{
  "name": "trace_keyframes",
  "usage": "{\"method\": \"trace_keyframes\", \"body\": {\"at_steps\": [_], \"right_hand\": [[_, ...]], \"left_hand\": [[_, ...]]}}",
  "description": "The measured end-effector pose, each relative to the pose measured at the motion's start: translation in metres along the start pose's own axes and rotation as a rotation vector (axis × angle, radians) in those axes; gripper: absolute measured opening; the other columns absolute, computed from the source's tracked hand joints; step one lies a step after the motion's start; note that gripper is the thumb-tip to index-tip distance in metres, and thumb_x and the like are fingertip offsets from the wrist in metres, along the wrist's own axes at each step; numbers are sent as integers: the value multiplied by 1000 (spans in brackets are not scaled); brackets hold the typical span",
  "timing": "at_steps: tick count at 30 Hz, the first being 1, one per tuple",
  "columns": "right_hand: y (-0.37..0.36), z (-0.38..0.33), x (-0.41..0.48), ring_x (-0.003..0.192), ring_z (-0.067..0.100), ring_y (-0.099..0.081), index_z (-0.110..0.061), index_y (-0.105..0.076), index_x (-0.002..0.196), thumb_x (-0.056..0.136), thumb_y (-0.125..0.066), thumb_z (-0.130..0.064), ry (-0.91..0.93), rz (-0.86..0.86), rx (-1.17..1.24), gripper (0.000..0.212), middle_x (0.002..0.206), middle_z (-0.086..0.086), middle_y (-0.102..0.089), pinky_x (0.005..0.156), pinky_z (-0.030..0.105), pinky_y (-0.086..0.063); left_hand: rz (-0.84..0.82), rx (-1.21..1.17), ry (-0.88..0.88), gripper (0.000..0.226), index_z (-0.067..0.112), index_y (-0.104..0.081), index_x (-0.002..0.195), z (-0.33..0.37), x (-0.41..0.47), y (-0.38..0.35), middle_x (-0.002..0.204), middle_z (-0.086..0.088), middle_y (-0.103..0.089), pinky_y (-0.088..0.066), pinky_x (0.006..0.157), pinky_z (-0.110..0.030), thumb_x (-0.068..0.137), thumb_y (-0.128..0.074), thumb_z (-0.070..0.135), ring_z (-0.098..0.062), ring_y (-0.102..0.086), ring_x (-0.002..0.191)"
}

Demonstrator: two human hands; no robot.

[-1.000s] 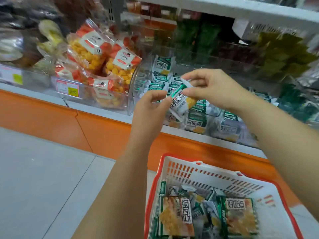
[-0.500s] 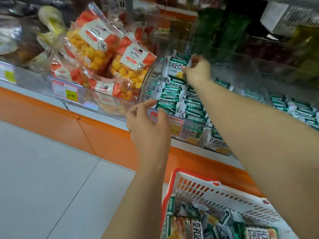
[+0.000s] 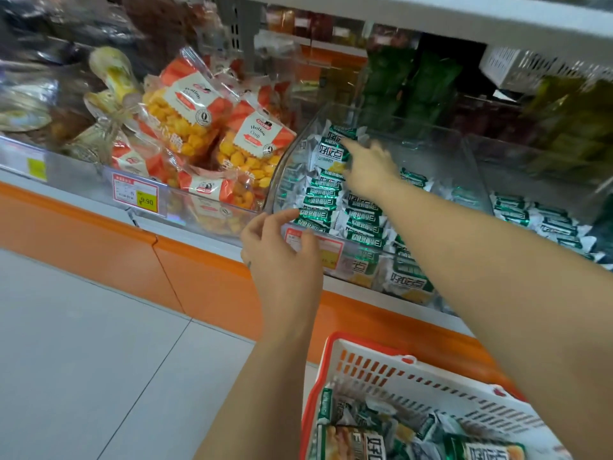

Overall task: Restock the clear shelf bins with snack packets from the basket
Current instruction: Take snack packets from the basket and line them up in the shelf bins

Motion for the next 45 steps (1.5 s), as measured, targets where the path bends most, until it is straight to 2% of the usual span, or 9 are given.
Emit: {"method": "trace_keyframes", "body": {"at_steps": [3, 9, 14, 19, 25, 30, 34, 39, 45], "right_hand": [[15, -7, -28, 130, 36, -32, -31, -26, 147, 94, -49, -14, 57, 5, 41, 61, 145, 17, -33, 105, 45, -34], [50, -8, -132, 104, 22, -56, -16, -67, 113, 92, -54, -15, 224, 241, 245, 25, 112, 1, -67, 90, 39, -46], [45, 34, -237, 75, 11, -56, -12, -69, 100, 90, -55, -9, 194, 335, 463, 17, 95, 2, -68, 72, 25, -47], [-31, 119, -312, 84, 11, -58, -15, -67, 107, 94, -54, -14, -63, -4, 406, 19, 101, 0, -67, 76, 24, -47], [-131, 232, -400, 110, 24, -58, -9, -64, 115, 93, -55, -11, -440, -480, 370, 24, 119, 8, -62, 94, 31, -46], [-187, 239, -446, 121, 25, -49, -7, -59, 124, 85, -68, -25, -317, -887, 174, 44, 137, 8, -50, 99, 30, -38], [-211, 254, -486, 117, 28, -52, -9, -48, 135, 83, -68, -21, -392, -1083, -16, 57, 134, 11, -50, 99, 38, -45], [-219, 268, -505, 109, 26, -57, -13, -49, 126, 78, -72, -26, -506, -1039, -94, 55, 125, 8, -56, 93, 39, -49], [-186, 255, -483, 107, 26, -58, -6, -46, 132, 82, -70, -11, -576, -1066, 82, 56, 125, 13, -54, 91, 35, -51]], "left_hand": [[9, -9, -18, 24, 31, -55, 109, 7, -9, 2, 122, 5, -35, -33, 88, -25, 91, -56, 15, -18, -38, 122], [-35, 27, -132, 17, 28, -56, 101, 21, -44, -6, 110, 3, -52, -44, 89, -41, 91, -53, 15, -19, -52, 102], [-175, 166, -169, 20, 22, -61, 105, 2, -98, -38, 108, 0, -61, -48, 86, -44, 89, -52, 13, -20, -57, 98], [-582, 722, -254, 29, 29, -58, 118, -56, -179, -100, 125, 4, -56, -40, 97, -36, 91, -49, 21, -20, -55, 112], [-983, 1005, 4, 37, 28, -50, 129, -165, -252, -135, 138, -1, -47, -31, 109, -47, 93, -43, 24, -25, -48, 122], [-1203, 1159, 43, 39, 23, -48, 131, -216, -281, -140, 137, -6, -44, -37, 105, -51, 93, -46, 22, -30, -43, 127], [-1278, 1140, 52, 29, 15, -57, 116, -236, -291, -145, 116, -9, -57, -50, 91, -45, 90, -47, 25, -26, -58, 100], [-1323, 1185, 11, 41, 18, -46, 133, -239, -295, -150, 131, -11, -42, -47, 93, -42, 93, -47, 27, -28, -53, 110], [-1376, 1125, 16, 38, 9, -50, 128, -215, -291, -149, 126, -12, -53, -48, 90, -36, 94, -48, 25, -25, -55, 107]]}}
Point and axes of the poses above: each hand's wrist, its own x-axis towards the middle knuckle, its own y-axis out of the back of the hand, z = x × y, the point moved 8 cm from there along x, towards the middle knuckle
